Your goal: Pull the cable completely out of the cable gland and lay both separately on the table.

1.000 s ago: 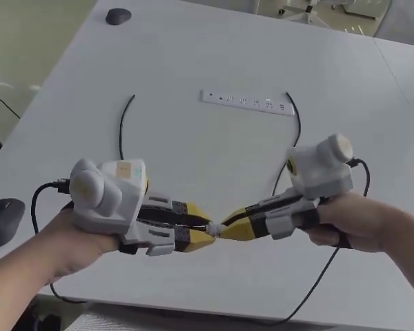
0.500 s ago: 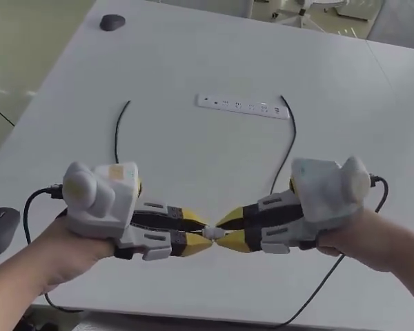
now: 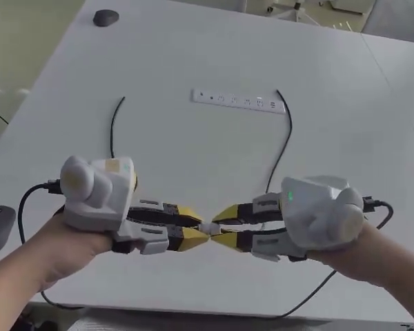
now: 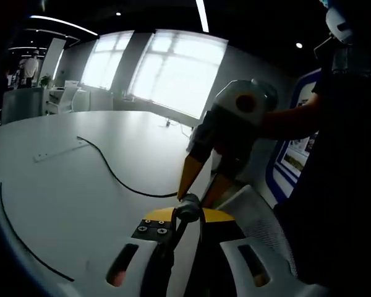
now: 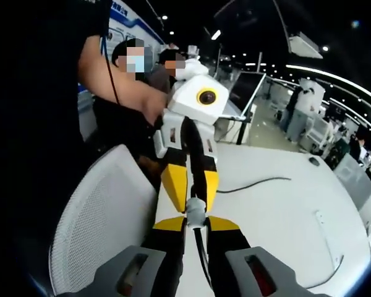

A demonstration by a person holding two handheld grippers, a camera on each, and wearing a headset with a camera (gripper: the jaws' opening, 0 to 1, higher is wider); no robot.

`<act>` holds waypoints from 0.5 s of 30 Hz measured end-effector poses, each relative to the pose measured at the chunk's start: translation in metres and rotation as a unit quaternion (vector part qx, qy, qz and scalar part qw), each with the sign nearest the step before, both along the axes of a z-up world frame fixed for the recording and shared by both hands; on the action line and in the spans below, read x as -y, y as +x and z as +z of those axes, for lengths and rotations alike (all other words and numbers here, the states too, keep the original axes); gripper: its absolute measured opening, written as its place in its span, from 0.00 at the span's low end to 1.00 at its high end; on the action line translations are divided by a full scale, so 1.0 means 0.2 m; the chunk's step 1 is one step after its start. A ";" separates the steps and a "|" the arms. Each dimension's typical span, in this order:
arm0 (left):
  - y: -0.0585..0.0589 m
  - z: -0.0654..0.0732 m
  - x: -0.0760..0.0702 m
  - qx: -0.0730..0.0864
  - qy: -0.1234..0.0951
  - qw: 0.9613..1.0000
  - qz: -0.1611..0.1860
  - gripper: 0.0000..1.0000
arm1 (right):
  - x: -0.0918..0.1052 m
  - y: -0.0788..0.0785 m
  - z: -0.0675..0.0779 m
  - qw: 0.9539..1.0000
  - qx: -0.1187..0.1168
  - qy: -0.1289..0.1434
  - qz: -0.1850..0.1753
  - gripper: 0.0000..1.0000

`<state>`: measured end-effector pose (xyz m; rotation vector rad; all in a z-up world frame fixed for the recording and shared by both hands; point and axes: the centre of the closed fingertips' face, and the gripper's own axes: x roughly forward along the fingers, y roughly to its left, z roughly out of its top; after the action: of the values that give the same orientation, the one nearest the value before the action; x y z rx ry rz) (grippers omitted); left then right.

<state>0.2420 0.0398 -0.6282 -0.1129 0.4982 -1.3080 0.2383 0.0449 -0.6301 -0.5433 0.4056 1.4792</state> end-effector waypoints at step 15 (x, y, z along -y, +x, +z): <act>-0.02 0.00 0.03 0.023 0.007 1.000 -0.019 0.15 | 0.05 0.01 0.03 0.973 -0.214 0.053 -0.068 0.23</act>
<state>0.2378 0.0346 -0.6282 -0.0621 0.4717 -1.3418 0.2403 0.0357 -0.6244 -0.1045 0.6819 1.4725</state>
